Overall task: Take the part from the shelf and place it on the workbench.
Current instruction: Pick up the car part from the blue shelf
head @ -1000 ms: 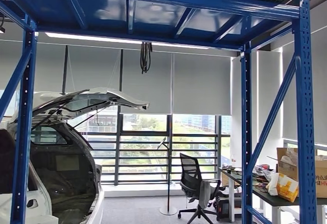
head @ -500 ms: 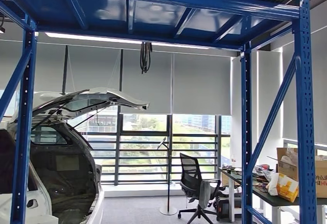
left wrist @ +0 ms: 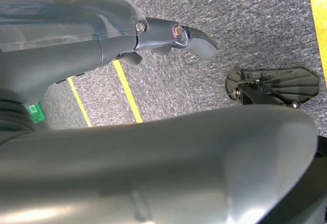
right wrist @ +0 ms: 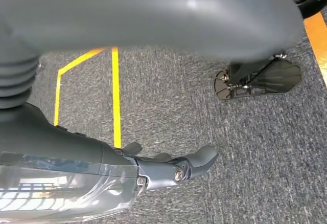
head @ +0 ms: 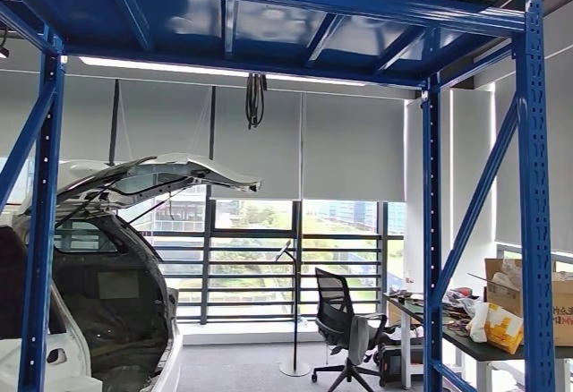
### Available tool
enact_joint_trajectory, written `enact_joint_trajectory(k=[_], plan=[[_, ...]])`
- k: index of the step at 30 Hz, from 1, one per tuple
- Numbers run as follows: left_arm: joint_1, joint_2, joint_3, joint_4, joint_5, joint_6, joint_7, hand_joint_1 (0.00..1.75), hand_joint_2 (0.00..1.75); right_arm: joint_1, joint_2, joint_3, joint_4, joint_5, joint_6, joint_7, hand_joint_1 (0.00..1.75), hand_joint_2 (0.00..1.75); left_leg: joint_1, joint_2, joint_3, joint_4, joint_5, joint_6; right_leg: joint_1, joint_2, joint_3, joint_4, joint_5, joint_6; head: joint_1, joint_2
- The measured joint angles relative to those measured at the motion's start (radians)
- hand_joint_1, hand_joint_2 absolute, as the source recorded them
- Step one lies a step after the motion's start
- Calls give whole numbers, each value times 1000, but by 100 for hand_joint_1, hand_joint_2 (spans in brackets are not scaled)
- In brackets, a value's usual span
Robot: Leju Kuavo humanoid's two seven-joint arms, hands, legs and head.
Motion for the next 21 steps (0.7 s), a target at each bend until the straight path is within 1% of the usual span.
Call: enact_joint_trajectory(k=[2,6,9,14,20,21], plan=[[0,0,0,0,0,0,0,0,175,0,0,0,0,0,0,0,0,175,0,0,0,0,0,0,0,0,0,0,0,0,0,0],[-1,0,0,0,0,0,-1,0,175,-2,0,-3,0,4,0,0,0,175,0,0,0,0,0,0,0,0,0,0,0,0,0,0],[-11,0,2,0,0,3,-17,0,175,-13,0,-37,4,36,0,-2,0,175,0,0,0,0,0,0,0,0,0,0,0,0,0,0],[-42,-4,18,8,6,10,-63,0,175,-45,1,-132,21,131,0,-12,0,175,0,0,0,0,0,0,0,0,1,0,0,0,0,0],[-83,-18,50,39,12,21,-127,0,175,-88,6,-286,55,267,-1,-28,0,175,0,0,0,0,0,0,0,0,0,0,0,0,0,0],[-89,-20,55,44,13,23,-137,0,175,-94,7,-311,61,288,-2,-30,0,131,0,0,0,0,0,0,0,0,0,0,0,0,0,0]])
